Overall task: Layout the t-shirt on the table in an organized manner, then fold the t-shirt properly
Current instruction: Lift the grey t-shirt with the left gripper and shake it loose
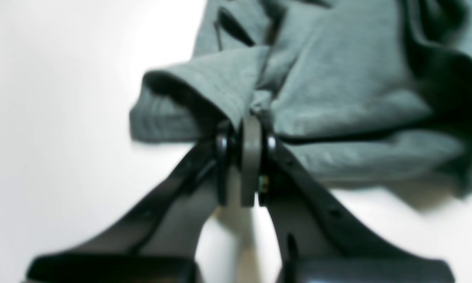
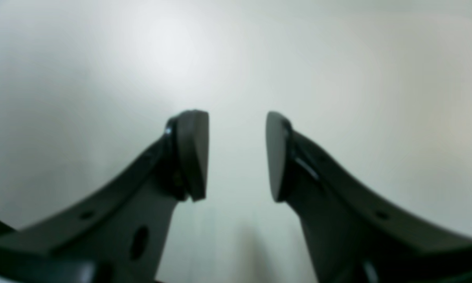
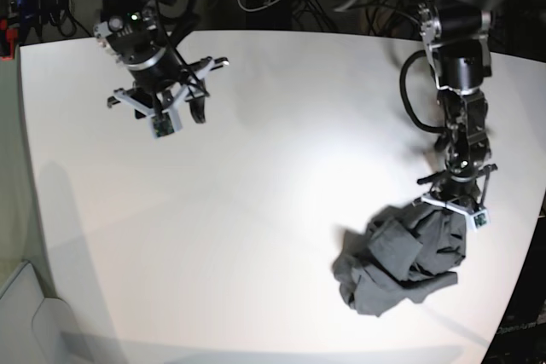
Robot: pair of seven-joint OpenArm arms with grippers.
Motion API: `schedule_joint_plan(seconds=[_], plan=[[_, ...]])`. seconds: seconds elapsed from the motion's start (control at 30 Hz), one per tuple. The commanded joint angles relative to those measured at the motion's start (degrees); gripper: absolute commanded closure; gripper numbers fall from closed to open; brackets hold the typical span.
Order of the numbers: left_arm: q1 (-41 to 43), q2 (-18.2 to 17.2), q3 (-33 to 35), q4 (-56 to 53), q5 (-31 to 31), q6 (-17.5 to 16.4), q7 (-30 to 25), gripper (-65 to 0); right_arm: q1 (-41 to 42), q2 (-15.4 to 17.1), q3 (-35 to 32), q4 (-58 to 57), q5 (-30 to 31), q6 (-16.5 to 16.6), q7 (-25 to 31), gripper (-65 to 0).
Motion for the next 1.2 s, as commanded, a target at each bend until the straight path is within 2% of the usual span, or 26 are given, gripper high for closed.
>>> schedule_joint_plan(seconds=[0.0,0.2,0.37,0.43,0.63,0.83,0.9,1.17], plan=[[-0.76,-0.49,0.0,5.36,-0.04,-0.28,-0.32,-0.7,0.16,0.08,-0.01,0.9,0.36,0.34,1.48,-25.1],[5.66,1.62,0.0,36.83,-0.13,-0.28,12.07,-0.7,0.34,0.08,-0.09,0.9,0.36,0.34,1.48,-25.1],[5.75,4.69,0.26,60.22,-0.04,-0.36,23.94,-0.7,0.51,0.0,-0.09,0.9,0.36,0.34,1.48,-25.1],[5.22,5.13,3.16,66.99,0.22,-0.36,26.75,-0.7,0.51,-0.09,-0.09,0.9,0.36,0.34,1.48,-25.1],[3.37,2.23,9.93,66.99,0.14,-0.36,27.19,-0.6,0.34,0.08,-0.09,0.29,0.36,0.34,1.48,-25.1],[1.7,2.76,10.64,66.99,-0.04,-0.36,27.28,-0.6,0.6,0.08,-0.09,-0.77,0.36,0.34,1.48,-25.1],[1.97,2.76,12.92,66.9,-0.04,-0.36,27.46,-0.6,0.6,0.08,-0.09,-0.85,0.36,0.34,1.48,-25.1],[11.9,2.76,23.29,66.64,0.31,-0.36,27.1,-0.6,1.39,0.17,0.08,-0.94,0.27,0.34,1.48,-25.1]])
